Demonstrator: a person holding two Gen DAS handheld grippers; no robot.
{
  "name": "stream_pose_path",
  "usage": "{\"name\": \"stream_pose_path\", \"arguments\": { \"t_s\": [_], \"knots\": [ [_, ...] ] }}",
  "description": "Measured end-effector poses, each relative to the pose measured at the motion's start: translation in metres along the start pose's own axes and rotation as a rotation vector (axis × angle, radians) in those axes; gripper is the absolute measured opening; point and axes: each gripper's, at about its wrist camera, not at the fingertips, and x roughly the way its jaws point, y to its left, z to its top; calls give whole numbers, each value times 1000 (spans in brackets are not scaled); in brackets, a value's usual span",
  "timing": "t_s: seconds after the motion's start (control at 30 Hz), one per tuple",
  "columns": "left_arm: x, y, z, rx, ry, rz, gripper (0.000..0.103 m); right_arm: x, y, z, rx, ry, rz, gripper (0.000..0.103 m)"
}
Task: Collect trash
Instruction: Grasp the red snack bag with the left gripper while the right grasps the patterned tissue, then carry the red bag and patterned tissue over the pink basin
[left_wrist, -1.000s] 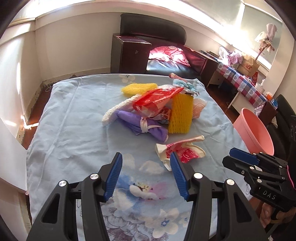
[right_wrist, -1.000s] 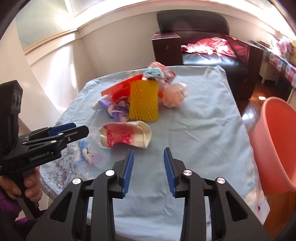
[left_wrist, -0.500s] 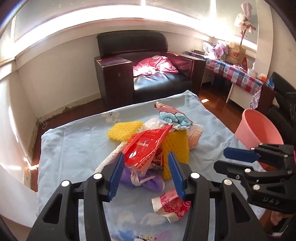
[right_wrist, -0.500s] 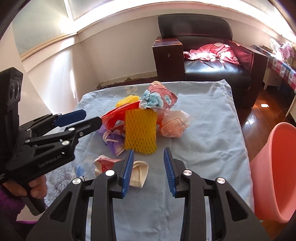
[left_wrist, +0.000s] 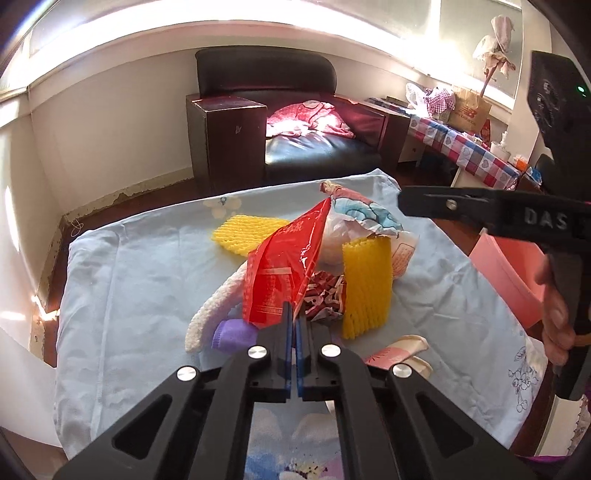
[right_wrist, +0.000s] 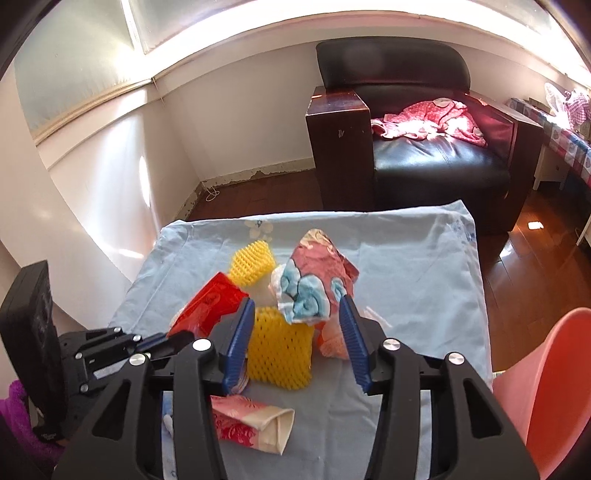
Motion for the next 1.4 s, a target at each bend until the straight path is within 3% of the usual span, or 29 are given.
{"name": "stream_pose_path", "arguments": {
  "t_s": [0.3, 0.37, 0.53, 0.9, 1.4],
  "knots": [
    [-16, 11, -9, -77, -11, -46, 1, 43, -1, 0, -18, 70, -102, 47],
    [-18, 12, -10, -83, -14, -49, 1, 42, -4, -6, -11, 76, -104, 28],
    [-21, 11, -10, -100, -19, -49, 1, 24, -9, -15, 6, 32, -90, 22],
    [-49, 12, -8, -125, -61, -25, 1, -40, -3, -32, 28, -94, -66, 21],
    [-70, -32, -1, -78, -99, -57, 1, -86, -19, -70, 64, -134, -107, 21]
  ]
}}
